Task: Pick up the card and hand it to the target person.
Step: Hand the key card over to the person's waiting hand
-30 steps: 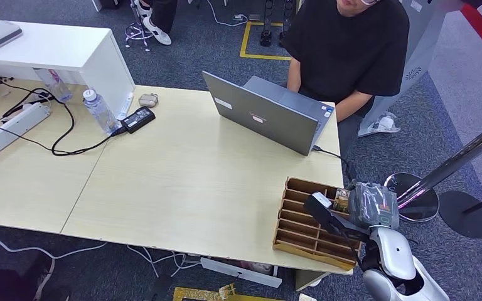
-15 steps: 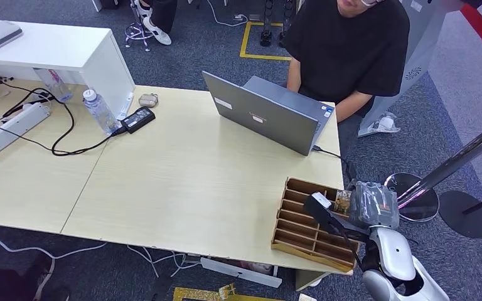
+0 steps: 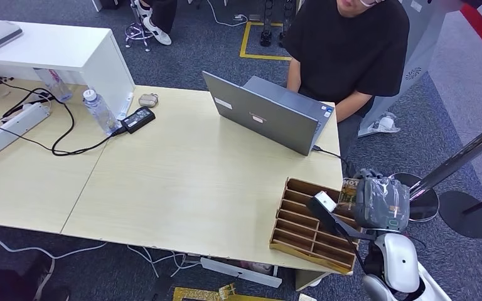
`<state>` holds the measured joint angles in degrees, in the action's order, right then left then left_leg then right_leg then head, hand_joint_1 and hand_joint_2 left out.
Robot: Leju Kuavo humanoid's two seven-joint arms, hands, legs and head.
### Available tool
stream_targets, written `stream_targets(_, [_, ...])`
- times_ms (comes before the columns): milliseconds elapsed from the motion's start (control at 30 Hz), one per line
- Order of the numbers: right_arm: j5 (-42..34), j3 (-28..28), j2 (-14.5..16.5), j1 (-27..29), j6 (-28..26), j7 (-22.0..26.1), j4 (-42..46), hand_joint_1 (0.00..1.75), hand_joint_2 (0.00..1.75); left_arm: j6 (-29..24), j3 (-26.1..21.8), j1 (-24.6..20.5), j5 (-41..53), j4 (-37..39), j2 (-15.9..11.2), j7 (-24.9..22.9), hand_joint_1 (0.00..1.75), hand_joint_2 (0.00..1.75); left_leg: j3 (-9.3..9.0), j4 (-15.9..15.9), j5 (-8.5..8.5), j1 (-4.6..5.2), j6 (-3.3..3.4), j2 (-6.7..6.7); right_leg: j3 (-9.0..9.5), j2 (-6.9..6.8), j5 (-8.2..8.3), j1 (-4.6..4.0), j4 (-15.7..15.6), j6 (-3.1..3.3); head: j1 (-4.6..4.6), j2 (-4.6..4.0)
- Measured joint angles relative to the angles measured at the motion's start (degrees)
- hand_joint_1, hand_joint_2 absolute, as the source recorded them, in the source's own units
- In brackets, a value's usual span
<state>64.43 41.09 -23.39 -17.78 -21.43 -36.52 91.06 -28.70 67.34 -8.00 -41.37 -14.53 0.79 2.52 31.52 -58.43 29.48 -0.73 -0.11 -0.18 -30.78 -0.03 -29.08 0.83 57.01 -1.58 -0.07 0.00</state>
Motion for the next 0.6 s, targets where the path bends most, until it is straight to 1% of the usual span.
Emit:
stream_targets(267, [4.15, -2.63, 0.48, 1.76, -9.04, 1.56, 1.08, 1.75, 1.75, 0.0, 0.32, -0.03, 0.3, 0.0, 0.16, -0.13, 0.0, 0.0, 0.0, 0.0, 0.0, 0.0, 0.0, 0.0, 0.0, 0.0, 0.0, 0.0, 0.0, 0.0, 0.0, 0.0])
stream_targets(600, [5.52, -7.07, 0.96, 2.13, -14.85, 1.14, 1.74, 1.75, 1.75, 0.3, 0.84, -0.47, 1.21, 0.0, 0.28, -0.6, 0.0, 0.0, 0.0, -0.01, -0.01, 0.0, 0.01, 0.0, 0.01, 0.0, 0.01, 0.0, 0.0, 0.0, 0.01, 0.0])
